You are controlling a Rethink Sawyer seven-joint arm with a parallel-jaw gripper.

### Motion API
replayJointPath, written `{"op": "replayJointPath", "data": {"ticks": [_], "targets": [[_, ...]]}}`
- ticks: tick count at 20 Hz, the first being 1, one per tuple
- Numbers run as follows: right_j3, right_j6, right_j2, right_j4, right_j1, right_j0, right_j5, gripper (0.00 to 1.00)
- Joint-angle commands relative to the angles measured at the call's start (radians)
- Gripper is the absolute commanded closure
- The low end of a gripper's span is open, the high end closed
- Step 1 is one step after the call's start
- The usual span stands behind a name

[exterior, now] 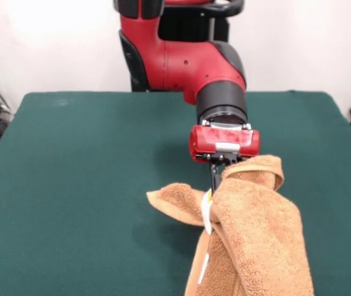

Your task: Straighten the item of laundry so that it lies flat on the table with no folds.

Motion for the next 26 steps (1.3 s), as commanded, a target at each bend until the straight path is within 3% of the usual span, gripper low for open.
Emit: {"op": "replayJointPath", "data": {"ticks": [1, 7, 10, 13, 17, 22, 26], "targets": [[0.024, 0.150, 0.028, -0.048, -0.081, -0.019, 0.405, 1.00], [0.061, 0.202, 0.113, -0.135, -0.226, -0.070, 0.621, 1.00], [0.089, 0.206, 0.120, -0.133, -0.277, -0.073, 0.685, 1.00], [0.117, 0.195, 0.103, -0.087, -0.320, -0.070, 0.805, 1.00], [0.178, 0.193, 0.156, -0.020, -0.401, -0.133, 1.113, 1.00], [0.180, 0.178, 0.064, 0.113, -0.488, -0.064, 1.457, 1.00], [0.114, 0.186, 0.036, 0.175, -0.458, -0.047, 1.697, 1.00]]}}
